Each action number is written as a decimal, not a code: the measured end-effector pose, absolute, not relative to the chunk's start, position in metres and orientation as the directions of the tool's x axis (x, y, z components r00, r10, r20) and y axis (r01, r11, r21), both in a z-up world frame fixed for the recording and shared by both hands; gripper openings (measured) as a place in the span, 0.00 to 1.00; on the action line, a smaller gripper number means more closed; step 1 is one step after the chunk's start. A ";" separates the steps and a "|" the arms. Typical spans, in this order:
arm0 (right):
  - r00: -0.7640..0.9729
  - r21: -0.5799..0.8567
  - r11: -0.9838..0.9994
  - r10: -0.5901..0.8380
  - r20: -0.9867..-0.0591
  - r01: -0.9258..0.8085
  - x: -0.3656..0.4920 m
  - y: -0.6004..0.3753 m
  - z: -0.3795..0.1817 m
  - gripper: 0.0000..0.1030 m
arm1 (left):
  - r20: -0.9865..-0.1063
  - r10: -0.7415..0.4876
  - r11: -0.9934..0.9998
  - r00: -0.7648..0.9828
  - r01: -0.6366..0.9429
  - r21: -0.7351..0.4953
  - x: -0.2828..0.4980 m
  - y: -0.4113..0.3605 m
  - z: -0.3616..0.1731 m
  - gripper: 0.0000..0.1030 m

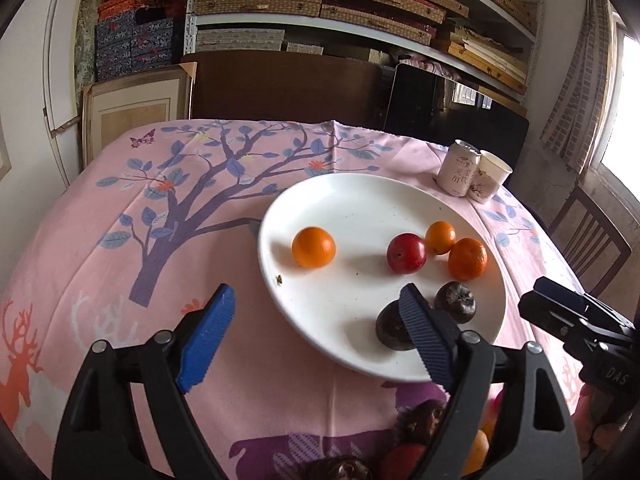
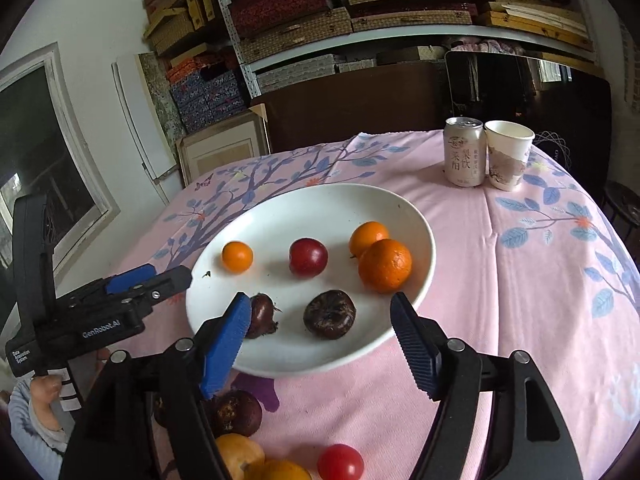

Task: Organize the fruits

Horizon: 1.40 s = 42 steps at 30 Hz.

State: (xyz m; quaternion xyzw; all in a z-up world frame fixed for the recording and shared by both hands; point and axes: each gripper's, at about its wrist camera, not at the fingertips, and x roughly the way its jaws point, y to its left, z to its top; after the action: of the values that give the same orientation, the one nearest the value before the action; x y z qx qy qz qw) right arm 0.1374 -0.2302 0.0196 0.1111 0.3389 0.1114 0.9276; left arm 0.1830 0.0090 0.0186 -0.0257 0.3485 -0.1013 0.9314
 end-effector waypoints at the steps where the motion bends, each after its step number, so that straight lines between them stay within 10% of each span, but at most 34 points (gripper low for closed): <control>1: 0.746 0.288 0.950 0.278 -0.605 -0.120 0.134 -0.234 0.018 0.71 | -0.646 -0.195 0.980 0.738 0.168 -0.104 0.177 0.010 0.017 0.80; 27: 0.753 0.405 0.914 0.274 -0.599 -0.010 0.078 -0.279 0.002 0.83 | -0.627 -0.150 0.884 0.764 0.387 0.261 0.065 -0.049 -0.020 0.89; 34: 0.749 0.400 0.916 0.265 -0.607 0.001 0.079 -0.280 0.000 0.83 | -0.671 -0.243 0.866 0.701 0.468 0.174 0.080 -0.044 -0.023 0.56; 42: 0.742 0.391 0.920 0.258 -0.619 0.006 0.080 -0.280 -0.001 0.83 | -0.733 -0.295 0.806 0.613 0.572 0.154 0.088 -0.058 -0.035 0.40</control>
State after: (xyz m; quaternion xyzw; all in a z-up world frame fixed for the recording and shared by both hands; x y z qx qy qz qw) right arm 0.0804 -0.2796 -0.0014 0.1871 0.3525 0.0690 0.9143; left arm 0.0877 -0.0584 -0.0353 0.1902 0.3641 -0.2471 0.8776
